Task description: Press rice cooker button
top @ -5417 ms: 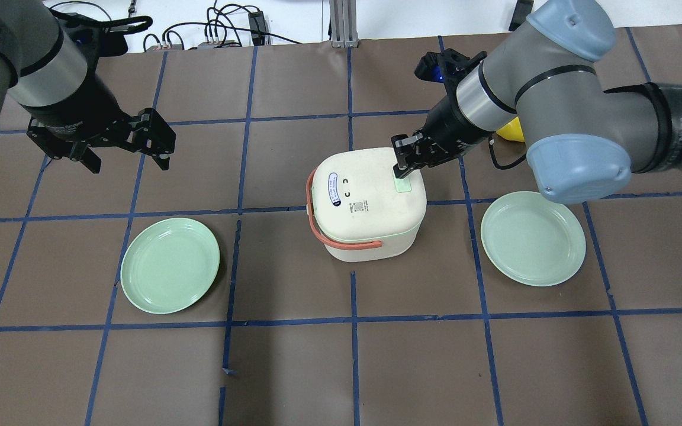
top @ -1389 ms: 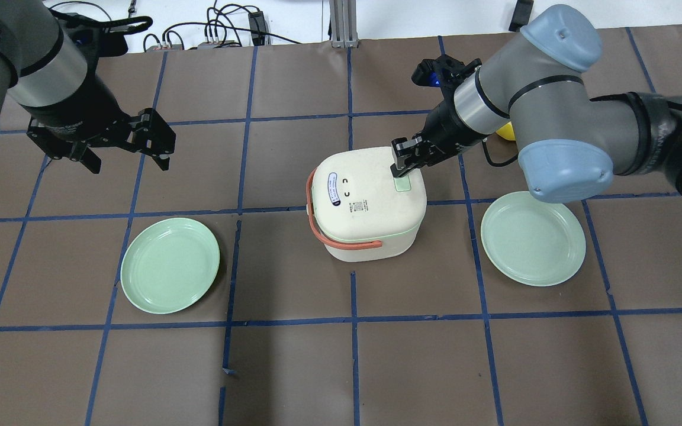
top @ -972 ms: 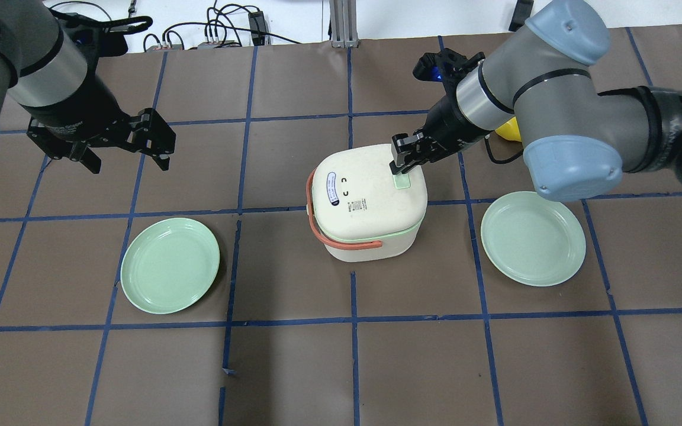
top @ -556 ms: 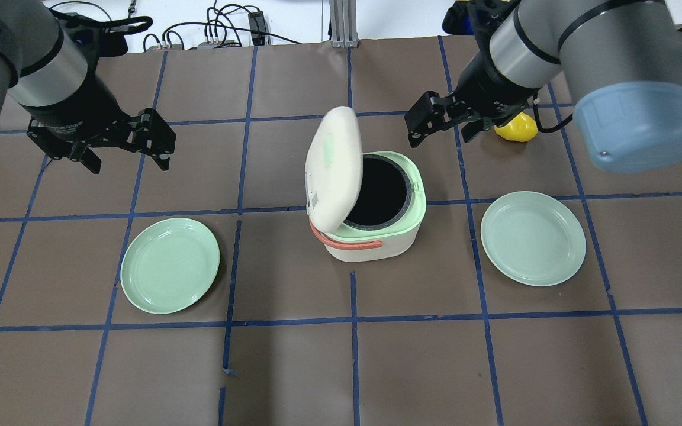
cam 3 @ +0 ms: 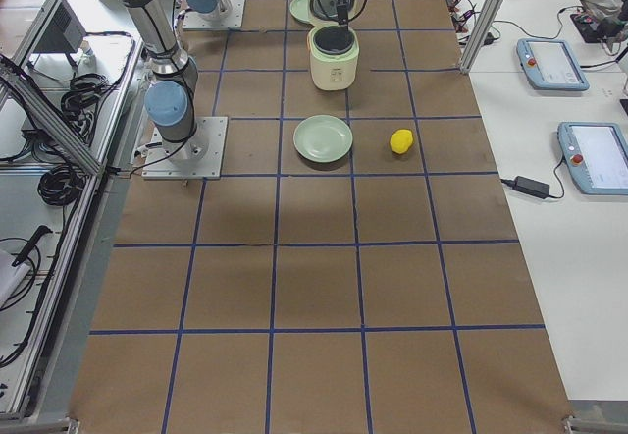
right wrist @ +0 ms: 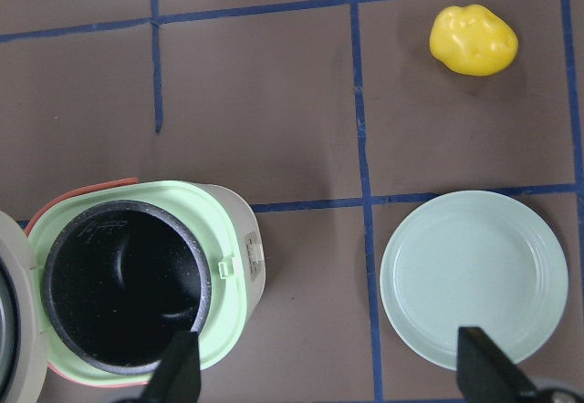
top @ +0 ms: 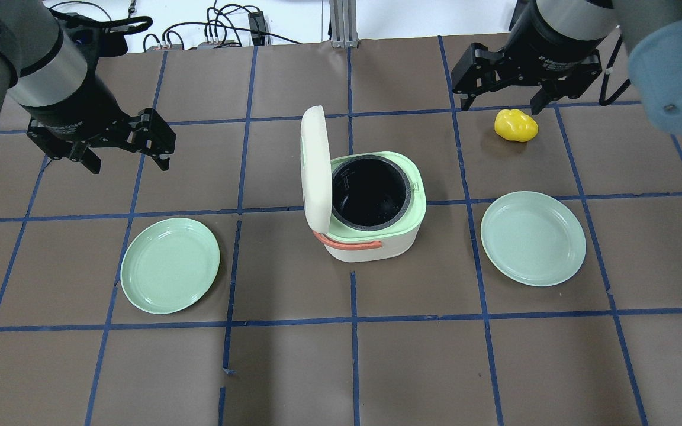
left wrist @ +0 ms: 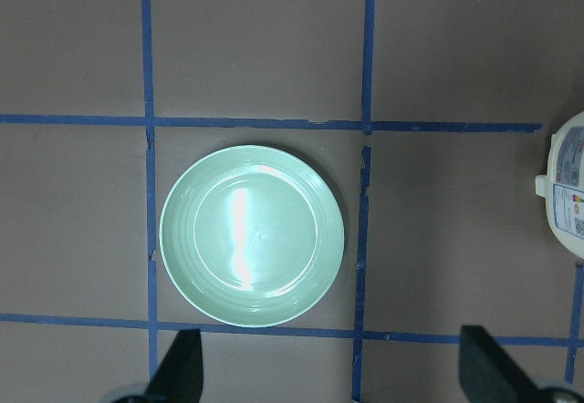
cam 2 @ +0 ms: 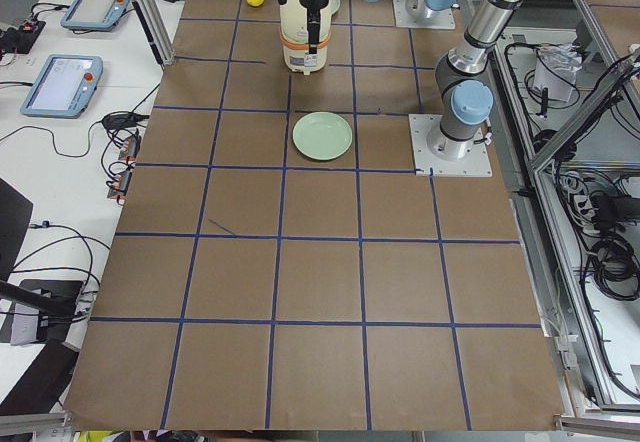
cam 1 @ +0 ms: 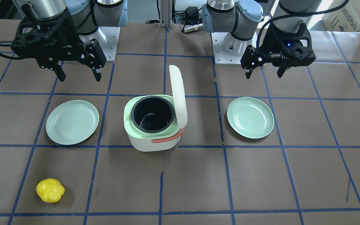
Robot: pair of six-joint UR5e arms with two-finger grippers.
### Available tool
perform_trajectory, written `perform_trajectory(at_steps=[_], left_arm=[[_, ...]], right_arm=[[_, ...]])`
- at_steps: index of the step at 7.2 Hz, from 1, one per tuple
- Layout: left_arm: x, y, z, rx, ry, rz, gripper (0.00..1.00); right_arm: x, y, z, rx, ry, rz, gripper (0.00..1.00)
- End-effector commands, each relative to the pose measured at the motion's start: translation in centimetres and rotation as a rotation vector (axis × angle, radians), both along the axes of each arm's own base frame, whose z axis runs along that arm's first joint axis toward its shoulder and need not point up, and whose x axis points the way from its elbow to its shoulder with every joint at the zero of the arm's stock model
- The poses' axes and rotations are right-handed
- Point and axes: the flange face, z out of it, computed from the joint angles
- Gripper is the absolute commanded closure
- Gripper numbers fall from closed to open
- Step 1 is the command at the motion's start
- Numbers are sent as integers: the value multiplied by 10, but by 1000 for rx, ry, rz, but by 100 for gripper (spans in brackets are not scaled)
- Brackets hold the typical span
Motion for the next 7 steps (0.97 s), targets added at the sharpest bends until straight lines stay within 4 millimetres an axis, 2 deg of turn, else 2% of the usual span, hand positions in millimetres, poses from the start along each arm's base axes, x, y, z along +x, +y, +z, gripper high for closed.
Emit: perform_trajectory(at_steps=[1,4,7], left_arm=[[0,0,0,0,0,0,0],[0,0,0,0,0,0,0],[0,0,0,0,0,0,0]], right_arm=[[-10,6,-2,82,8,-49,0],[-14,9,-16,116,53,-41,0],[-13,11,-16,124,51,-36,0]])
